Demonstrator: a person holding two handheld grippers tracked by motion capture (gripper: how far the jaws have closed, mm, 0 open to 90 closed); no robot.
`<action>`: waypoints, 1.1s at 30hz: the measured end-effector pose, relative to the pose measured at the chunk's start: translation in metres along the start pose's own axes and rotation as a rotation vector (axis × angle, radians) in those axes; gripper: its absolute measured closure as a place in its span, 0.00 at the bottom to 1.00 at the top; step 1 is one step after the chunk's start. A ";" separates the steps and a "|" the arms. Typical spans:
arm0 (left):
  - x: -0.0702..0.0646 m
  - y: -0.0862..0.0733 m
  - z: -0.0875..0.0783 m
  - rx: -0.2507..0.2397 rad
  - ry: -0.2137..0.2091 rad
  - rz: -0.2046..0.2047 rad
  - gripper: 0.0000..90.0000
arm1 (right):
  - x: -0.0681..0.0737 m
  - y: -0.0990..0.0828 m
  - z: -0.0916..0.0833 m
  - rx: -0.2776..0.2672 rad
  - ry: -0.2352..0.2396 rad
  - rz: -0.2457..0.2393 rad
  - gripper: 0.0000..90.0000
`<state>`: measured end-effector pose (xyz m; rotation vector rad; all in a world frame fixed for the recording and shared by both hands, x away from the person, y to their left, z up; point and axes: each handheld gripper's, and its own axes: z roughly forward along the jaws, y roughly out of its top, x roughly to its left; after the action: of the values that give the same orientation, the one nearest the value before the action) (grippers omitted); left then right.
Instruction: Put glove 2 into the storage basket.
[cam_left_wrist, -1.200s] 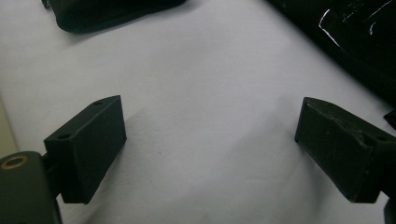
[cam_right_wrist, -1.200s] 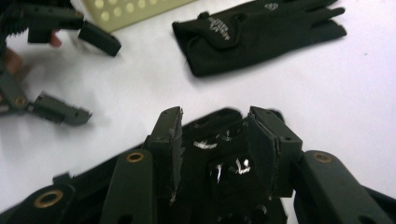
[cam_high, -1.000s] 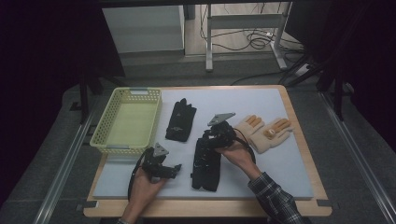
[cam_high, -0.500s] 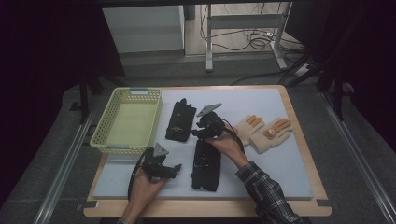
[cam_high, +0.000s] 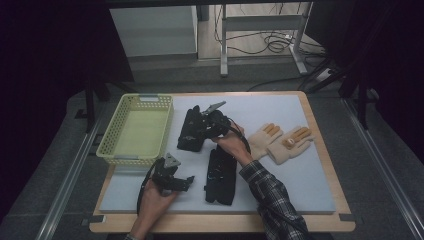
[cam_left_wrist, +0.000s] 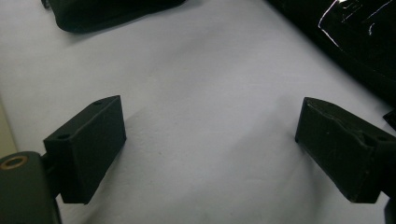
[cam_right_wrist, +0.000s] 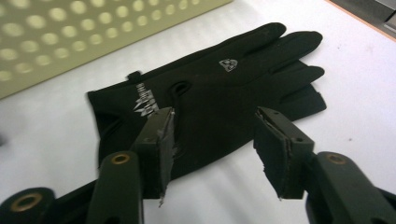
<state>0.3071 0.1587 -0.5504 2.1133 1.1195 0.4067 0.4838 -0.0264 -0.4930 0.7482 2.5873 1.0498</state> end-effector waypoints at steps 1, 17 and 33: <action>0.000 0.000 0.000 -0.001 -0.001 -0.001 0.10 | -0.001 0.001 0.002 0.002 -0.002 -0.003 0.50; 0.000 0.000 0.000 -0.001 -0.002 0.000 0.09 | -0.006 0.011 0.053 0.068 -0.011 0.017 0.37; 0.000 0.000 0.000 0.000 -0.002 0.000 0.09 | -0.006 0.009 0.054 0.073 0.014 0.095 0.86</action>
<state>0.3071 0.1585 -0.5505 2.1130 1.1188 0.4046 0.5143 0.0069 -0.5243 0.8921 2.6384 0.9945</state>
